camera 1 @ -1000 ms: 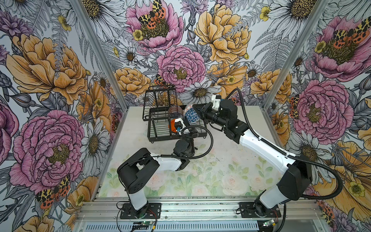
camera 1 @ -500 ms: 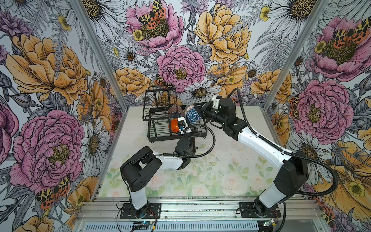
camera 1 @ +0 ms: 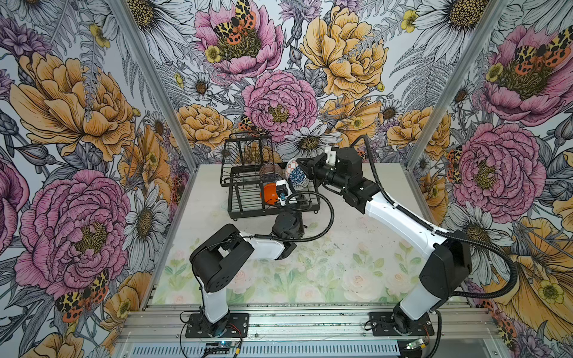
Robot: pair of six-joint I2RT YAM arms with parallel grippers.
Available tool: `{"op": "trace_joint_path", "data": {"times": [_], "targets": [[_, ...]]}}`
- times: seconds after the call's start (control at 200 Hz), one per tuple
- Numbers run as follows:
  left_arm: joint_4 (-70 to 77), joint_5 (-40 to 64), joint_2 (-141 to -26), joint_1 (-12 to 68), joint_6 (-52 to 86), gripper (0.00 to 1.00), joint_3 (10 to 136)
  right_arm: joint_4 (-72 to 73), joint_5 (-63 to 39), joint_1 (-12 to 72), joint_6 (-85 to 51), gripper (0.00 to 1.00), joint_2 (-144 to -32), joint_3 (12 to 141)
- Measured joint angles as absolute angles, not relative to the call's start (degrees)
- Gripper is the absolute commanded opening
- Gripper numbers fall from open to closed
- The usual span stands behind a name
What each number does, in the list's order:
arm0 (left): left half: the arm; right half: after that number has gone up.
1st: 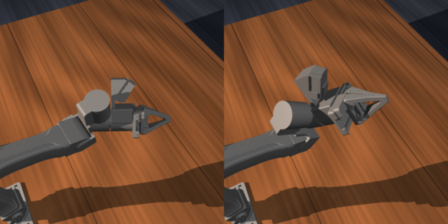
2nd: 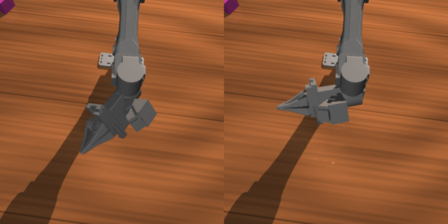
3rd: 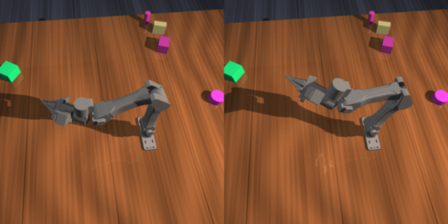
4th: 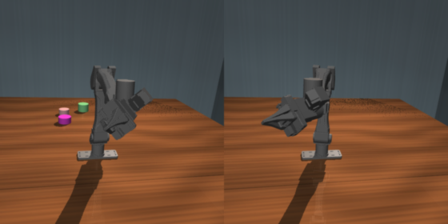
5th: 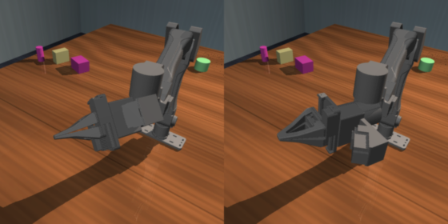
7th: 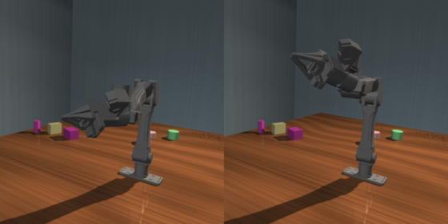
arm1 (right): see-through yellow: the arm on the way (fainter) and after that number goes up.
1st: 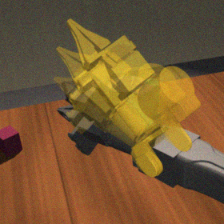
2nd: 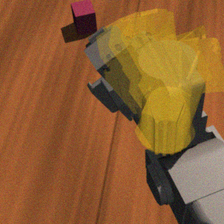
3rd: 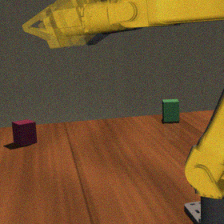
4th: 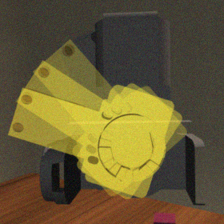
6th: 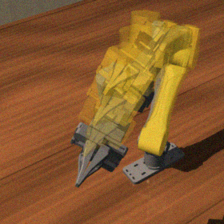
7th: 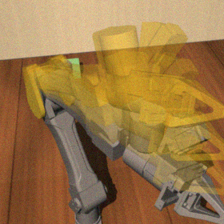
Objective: Load bowls into a dish rack
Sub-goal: Place the bowl in the dish rack.
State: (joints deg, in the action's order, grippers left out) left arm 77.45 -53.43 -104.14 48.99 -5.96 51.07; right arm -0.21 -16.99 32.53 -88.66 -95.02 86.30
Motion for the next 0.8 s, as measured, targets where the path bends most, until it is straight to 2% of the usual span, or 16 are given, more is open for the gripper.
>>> {"op": "trace_joint_path", "data": {"times": [0.11,0.245,0.31,0.49,0.56,0.736,0.801], "targets": [[77.5,-53.4,-104.1,49.0,-6.0,0.0,51.1,-0.2,-17.0,32.5,-88.5,0.0,-95.0,86.3],[77.5,-53.3,-104.1,49.0,-6.2,0.21,51.0,0.2,-17.3,32.5,-87.5,0.0,-95.0,86.3],[77.8,-51.9,-103.9,49.3,-6.8,0.34,51.0,1.1,-16.8,32.3,-85.7,0.0,-95.2,86.3],[78.9,-49.5,-102.6,50.4,-6.9,0.51,50.2,4.0,-16.2,31.0,-82.8,0.0,-95.4,86.3],[79.0,-49.1,-102.1,50.5,-6.8,0.6,49.2,5.4,-16.1,30.8,-81.9,0.0,-95.4,86.3],[79.2,-49.0,-100.5,50.8,-6.7,0.98,45.8,7.6,-16.2,30.7,-80.4,0.0,-95.4,86.3],[79.1,-49.1,-99.3,50.9,-7.1,0.99,44.3,8.8,-16.3,30.5,-80.3,0.0,-95.4,86.3]]}}
